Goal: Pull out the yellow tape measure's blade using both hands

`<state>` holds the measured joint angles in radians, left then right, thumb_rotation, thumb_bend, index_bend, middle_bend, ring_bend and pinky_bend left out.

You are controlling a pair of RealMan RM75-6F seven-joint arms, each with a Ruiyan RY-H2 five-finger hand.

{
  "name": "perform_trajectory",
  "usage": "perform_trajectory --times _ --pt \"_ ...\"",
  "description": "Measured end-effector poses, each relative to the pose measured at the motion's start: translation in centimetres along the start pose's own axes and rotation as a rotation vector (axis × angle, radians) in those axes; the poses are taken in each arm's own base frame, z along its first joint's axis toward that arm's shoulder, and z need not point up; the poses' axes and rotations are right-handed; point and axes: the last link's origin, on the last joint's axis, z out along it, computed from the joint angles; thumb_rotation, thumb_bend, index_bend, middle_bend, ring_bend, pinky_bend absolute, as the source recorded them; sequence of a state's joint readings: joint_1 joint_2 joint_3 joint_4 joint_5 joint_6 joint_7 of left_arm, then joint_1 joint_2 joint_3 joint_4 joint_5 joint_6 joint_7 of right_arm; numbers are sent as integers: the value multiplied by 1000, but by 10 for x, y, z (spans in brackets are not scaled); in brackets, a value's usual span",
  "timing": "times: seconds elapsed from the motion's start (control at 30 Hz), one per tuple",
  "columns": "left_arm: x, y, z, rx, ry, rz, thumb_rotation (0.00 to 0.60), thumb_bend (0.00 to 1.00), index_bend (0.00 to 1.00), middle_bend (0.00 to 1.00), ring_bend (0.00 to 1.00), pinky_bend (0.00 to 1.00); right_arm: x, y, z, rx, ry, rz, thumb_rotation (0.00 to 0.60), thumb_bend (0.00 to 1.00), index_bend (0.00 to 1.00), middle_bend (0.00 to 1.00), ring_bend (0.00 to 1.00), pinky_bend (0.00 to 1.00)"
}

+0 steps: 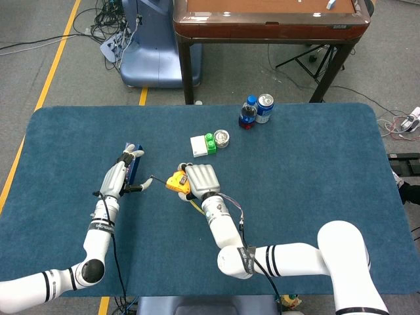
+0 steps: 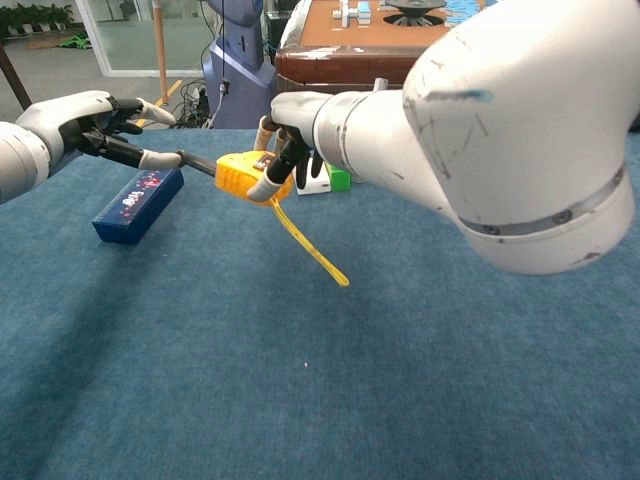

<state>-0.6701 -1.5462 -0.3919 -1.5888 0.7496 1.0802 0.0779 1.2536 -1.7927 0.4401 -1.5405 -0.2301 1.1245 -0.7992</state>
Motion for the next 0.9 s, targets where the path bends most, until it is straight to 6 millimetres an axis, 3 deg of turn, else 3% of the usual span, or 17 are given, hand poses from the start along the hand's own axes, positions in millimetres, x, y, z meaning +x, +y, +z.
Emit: perform_trajectory --times 0.9 --pt "4 -5 2 13 0 2 600 393 465 0 0 0 0 4 2 -16 1 -5 600 808 577 596 501 308"
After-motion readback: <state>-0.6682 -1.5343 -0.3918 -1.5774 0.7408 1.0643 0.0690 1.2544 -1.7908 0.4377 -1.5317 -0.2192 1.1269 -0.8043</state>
